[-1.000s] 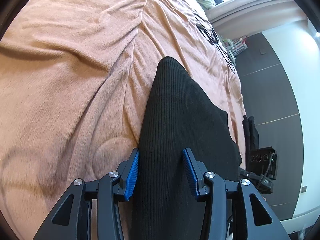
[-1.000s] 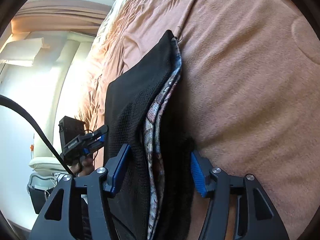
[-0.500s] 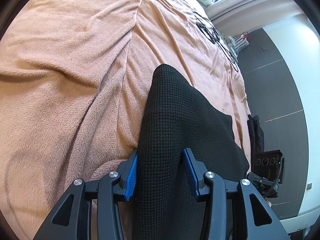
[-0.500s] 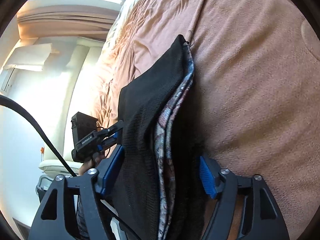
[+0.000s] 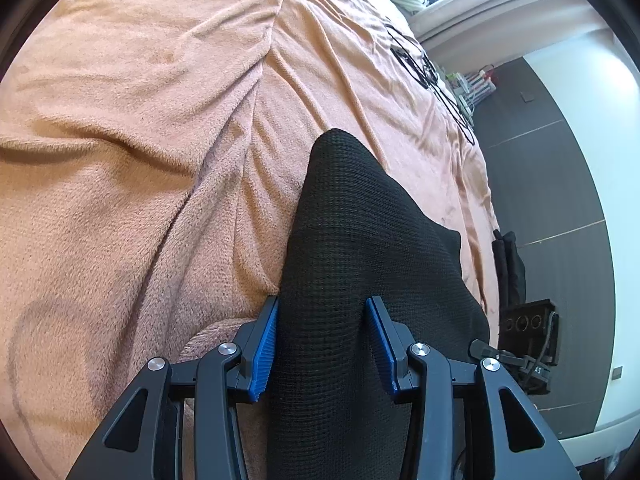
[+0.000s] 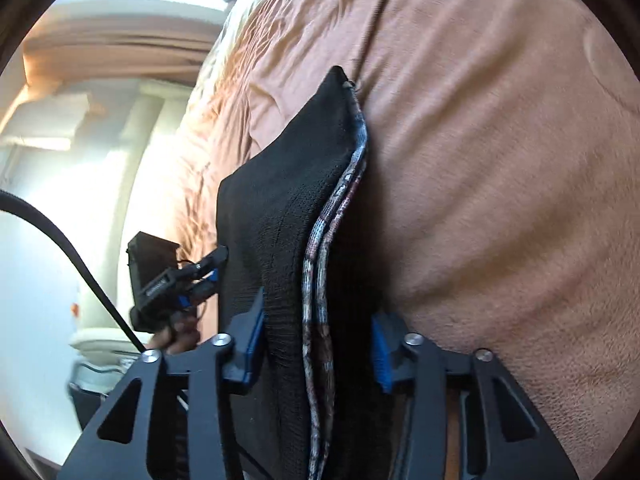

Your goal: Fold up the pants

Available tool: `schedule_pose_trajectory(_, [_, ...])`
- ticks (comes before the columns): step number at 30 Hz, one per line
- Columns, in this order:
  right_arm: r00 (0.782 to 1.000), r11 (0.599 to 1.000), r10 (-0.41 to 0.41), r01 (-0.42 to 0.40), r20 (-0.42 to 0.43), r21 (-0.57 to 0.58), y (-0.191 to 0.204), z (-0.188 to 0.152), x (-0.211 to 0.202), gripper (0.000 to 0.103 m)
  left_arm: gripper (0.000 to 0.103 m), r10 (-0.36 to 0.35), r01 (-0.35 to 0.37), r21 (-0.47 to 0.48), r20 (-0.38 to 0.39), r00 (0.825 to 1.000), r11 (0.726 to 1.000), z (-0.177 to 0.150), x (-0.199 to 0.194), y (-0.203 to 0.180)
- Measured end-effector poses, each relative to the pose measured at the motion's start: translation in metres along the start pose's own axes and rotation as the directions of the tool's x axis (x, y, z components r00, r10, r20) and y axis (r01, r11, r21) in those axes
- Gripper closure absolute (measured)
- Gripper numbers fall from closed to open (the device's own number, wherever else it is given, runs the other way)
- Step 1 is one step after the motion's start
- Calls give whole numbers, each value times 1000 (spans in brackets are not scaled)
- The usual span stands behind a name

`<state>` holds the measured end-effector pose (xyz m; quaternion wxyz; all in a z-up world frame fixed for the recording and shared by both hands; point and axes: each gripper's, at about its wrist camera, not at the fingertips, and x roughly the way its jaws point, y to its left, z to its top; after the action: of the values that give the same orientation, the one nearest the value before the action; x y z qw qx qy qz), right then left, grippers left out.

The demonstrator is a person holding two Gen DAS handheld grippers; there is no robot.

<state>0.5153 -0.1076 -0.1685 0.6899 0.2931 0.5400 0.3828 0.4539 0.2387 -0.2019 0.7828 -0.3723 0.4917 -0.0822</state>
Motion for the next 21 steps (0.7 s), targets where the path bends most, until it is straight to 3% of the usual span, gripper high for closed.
schedule_pose_trajectory(5, [1000, 1000, -21, 20, -4, -24, 6, -1, 4, 57, 58, -6, 6, -4, -1, 1000, 1000, 1, 1, 1])
schedule_pose_trajectory(7, [999, 999, -25, 24, -20, -37, 9, 2, 9, 46, 58, -17, 17, -9, 0, 1000, 1000, 1, 1, 1])
schedule_pose_trajectory(12, [999, 998, -29, 27, -34, -57, 10, 8, 14, 45, 58, -40, 40, -26, 5, 999, 999, 3, 1, 6])
schedule_pose_trajectory(14, [999, 998, -27, 25, -29, -55, 9, 9, 11, 50, 58, -49, 49, -30, 10, 999, 998, 6, 2, 7])
schedule_pose_trajectory(15, [999, 998, -35, 33, -22, -58, 9, 9, 9, 58, 59, -51, 51, -32, 12, 999, 998, 6, 2, 7])
schedule_pose_trajectory(17, [1000, 998, -25, 24, -15, -59, 8, 7, 5, 65, 71, -59, 60, -38, 16, 998, 997, 7, 1, 7])
schedule_pose_trajectory(21, [999, 992, -34, 37, 27, -124, 25, -1, -2, 70, 80, -51, 52, -23, 42, 998, 998, 5, -6, -3])
